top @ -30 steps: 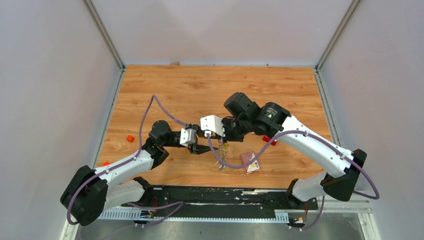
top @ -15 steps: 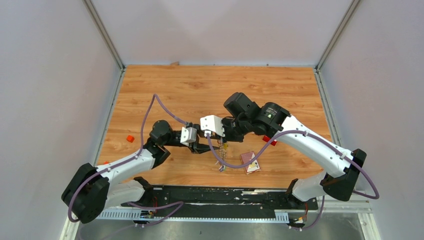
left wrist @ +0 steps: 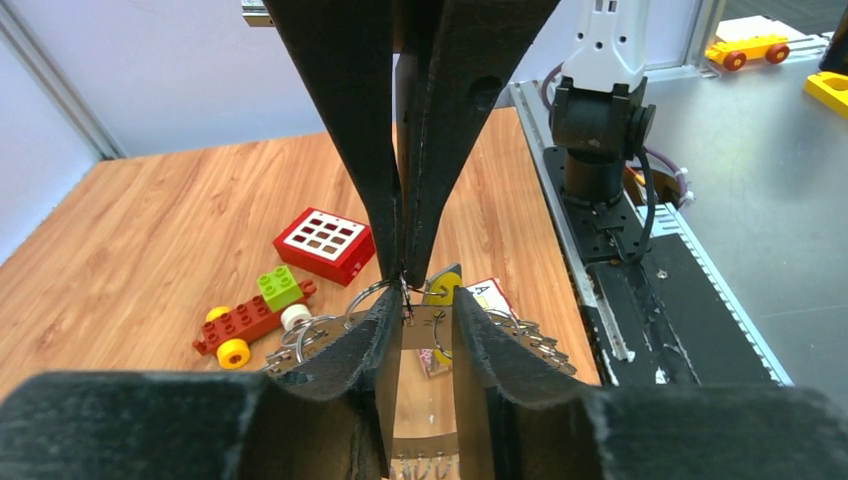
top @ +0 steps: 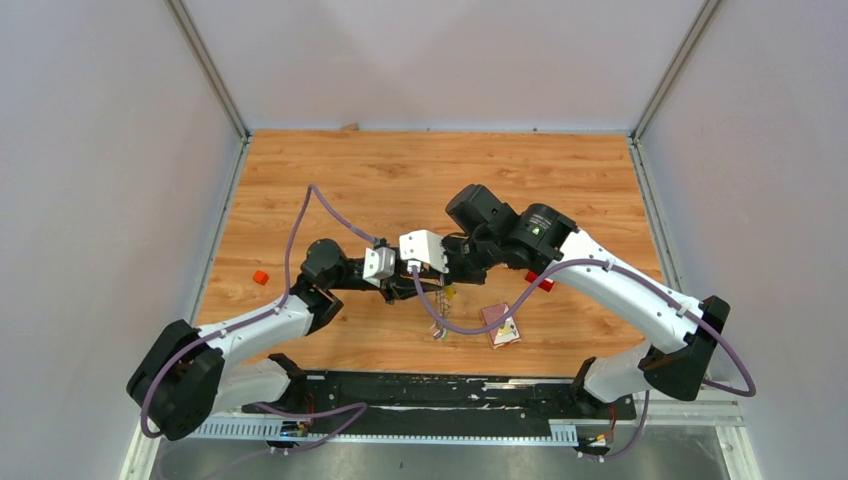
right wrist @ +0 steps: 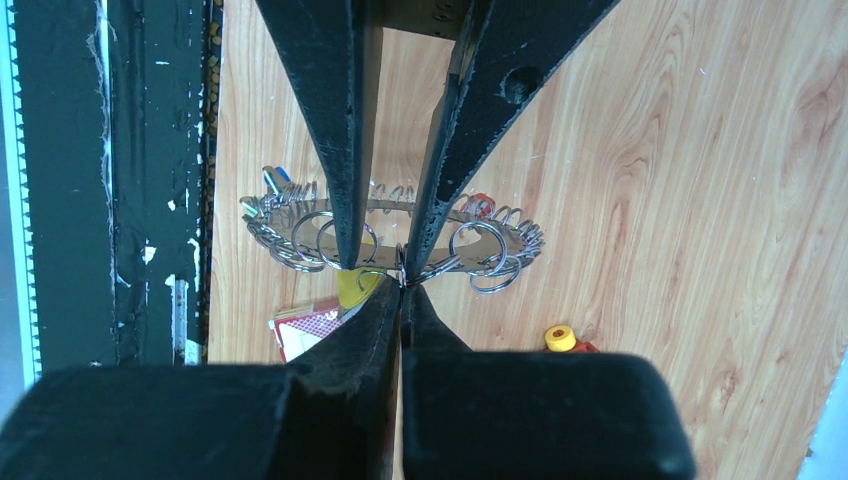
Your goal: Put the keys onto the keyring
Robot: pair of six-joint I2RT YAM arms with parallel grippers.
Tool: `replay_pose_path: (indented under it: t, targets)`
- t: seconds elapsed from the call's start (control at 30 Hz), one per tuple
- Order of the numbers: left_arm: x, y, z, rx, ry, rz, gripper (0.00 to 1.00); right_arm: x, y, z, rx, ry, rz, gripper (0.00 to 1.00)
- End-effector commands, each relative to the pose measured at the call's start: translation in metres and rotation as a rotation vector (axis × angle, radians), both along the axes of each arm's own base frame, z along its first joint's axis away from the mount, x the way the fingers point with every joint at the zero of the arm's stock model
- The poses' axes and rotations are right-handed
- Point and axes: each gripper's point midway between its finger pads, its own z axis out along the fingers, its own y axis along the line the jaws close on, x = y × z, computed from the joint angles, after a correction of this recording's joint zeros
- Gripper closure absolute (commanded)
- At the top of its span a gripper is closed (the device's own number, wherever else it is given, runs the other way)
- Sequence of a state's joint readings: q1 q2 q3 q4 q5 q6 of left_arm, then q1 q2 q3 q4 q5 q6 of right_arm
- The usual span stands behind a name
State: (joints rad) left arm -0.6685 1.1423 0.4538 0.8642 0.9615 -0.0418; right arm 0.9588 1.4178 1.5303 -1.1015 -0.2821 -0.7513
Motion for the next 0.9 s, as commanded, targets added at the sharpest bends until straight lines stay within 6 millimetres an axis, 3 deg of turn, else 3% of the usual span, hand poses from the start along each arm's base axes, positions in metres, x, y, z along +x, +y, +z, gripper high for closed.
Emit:
replay_pose_path:
  t: [0.0, 0.23, 0.33, 0.67, 0.87]
  targets:
    - [0.003, -0.006, 0.021, -0.045, -0.042, 0.002, 0.71, 0.005, 0.012, 0.018, 0.079, -0.026, 0.0, 1.0]
    - [0.008, -0.006, 0.022, -0.049, -0.027, 0.025, 0.87, 0.003, 0.012, 0.017, 0.079, -0.018, 0.008, 1.0]
    - [0.014, -0.007, 0.023, -0.057, 0.004, 0.058, 1.0, 0.0, 0.013, 0.016, 0.084, -0.007, 0.019, 1.0]
    - [0.006, 0.001, 0.028, -0.121, -0.03, 0.065, 1.0, 0.002, 0.009, 0.018, 0.096, -0.023, 0.004, 1.0]
    - [-0.001, 0.005, 0.034, -0.149, -0.05, 0.047, 1.0, 0.005, 0.002, 0.021, 0.128, -0.006, -0.021, 0.84]
